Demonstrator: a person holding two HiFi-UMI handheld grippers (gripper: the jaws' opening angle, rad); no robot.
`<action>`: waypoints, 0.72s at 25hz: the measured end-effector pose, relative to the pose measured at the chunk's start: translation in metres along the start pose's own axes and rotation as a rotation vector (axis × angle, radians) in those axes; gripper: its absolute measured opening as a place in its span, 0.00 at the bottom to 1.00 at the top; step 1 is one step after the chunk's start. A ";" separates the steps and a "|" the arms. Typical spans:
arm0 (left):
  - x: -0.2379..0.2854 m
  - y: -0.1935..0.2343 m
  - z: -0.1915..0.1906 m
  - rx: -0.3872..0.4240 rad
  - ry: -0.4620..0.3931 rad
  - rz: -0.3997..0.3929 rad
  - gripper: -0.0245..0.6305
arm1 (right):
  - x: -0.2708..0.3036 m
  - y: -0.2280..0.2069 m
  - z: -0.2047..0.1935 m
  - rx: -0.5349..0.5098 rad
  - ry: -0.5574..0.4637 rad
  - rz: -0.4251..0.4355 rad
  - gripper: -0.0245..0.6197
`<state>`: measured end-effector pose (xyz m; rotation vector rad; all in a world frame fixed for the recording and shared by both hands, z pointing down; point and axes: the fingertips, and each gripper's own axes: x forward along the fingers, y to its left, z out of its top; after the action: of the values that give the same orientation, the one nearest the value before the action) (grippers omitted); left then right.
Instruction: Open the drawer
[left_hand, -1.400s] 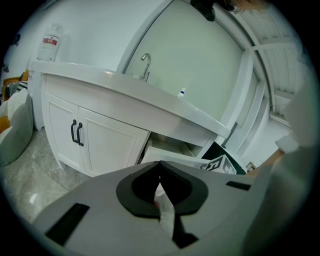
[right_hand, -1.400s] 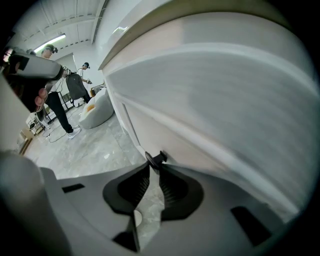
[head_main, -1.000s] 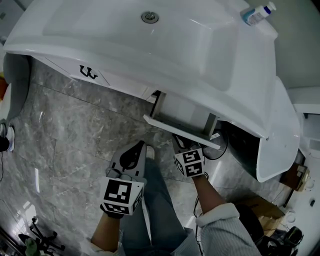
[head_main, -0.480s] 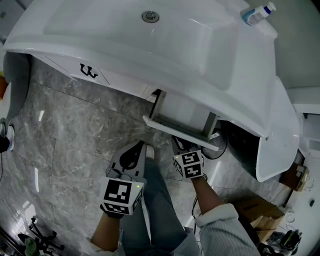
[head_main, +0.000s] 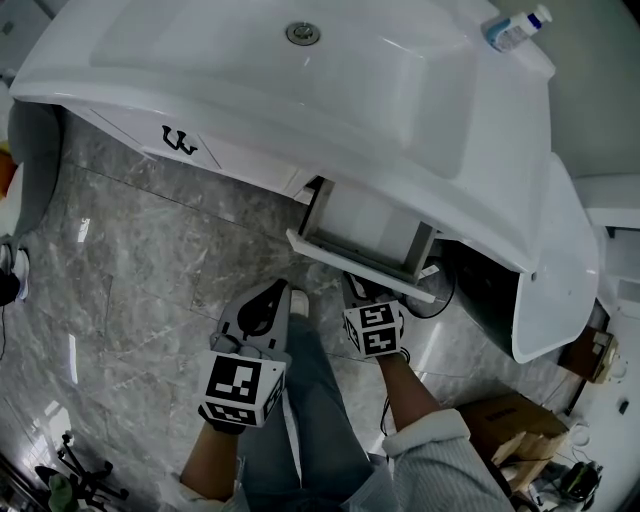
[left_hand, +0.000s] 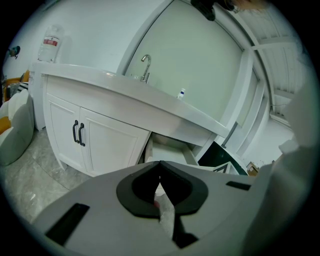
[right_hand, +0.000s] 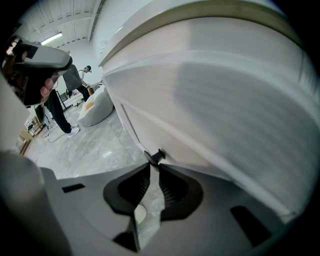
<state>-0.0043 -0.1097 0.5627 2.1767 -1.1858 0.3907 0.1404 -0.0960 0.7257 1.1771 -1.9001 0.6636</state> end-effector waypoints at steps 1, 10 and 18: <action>0.000 0.000 0.001 0.001 0.000 0.001 0.06 | 0.001 0.000 0.000 0.002 0.001 -0.008 0.14; -0.006 0.002 0.005 0.018 -0.002 0.008 0.06 | 0.001 -0.003 -0.003 0.040 0.019 -0.058 0.15; -0.009 -0.011 0.020 0.031 -0.008 -0.006 0.06 | -0.026 -0.006 -0.003 0.104 -0.002 -0.088 0.14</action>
<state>-0.0009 -0.1124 0.5390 2.2094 -1.1848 0.4005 0.1533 -0.0838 0.7060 1.3193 -1.8220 0.7202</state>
